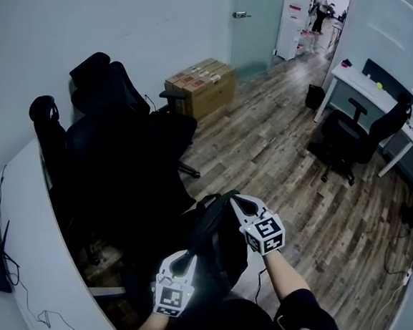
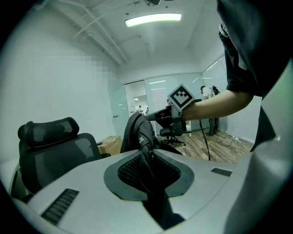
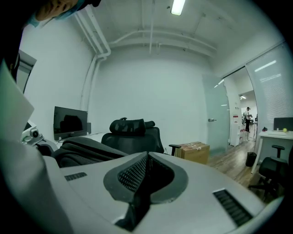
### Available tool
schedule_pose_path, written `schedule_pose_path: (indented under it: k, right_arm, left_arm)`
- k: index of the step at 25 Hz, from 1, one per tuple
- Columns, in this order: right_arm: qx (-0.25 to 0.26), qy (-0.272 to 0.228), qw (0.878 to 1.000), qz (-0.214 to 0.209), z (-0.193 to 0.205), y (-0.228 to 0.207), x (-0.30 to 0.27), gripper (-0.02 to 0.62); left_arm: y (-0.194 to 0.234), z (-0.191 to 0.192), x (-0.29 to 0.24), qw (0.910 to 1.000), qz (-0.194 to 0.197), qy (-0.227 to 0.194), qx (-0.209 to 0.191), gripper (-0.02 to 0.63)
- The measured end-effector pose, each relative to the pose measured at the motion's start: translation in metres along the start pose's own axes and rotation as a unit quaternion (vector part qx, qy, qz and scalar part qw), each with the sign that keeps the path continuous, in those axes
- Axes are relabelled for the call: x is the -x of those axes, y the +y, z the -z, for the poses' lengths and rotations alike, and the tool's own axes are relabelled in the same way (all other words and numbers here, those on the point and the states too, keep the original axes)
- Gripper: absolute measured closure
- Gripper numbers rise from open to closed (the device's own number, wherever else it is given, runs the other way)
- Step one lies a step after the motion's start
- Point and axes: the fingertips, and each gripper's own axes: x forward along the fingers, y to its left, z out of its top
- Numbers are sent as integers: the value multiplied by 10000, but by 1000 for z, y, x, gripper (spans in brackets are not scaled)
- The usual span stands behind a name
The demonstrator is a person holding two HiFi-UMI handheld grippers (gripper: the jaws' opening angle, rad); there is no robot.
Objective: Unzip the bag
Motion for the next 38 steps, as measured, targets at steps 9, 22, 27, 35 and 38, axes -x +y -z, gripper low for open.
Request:
schedule_pose_path:
  k: [9,22,27,35,38]
  right_arm:
    - [-744,113,9970,182,24,-41,-23,549]
    - [-1700,357,9838,444,71,-86,-42,549]
    - [-1929,495,9789,463,88,-90,-49,549]
    - [-2397,567,9675,581,103,-84,-57,549]
    - [-2604,525,9630,454,100,-79,-60,549]
  left_arm:
    - [14,6,5,9997,-170,114,144,541]
    - [33,16,7,9986,-377,305,229,541]
    - [41,22,9,9982,-400,345,275,541]
    - [51,24,16,9973,-497,268,463,543]
    - [56,24,19,9959,-616,248,621,543]
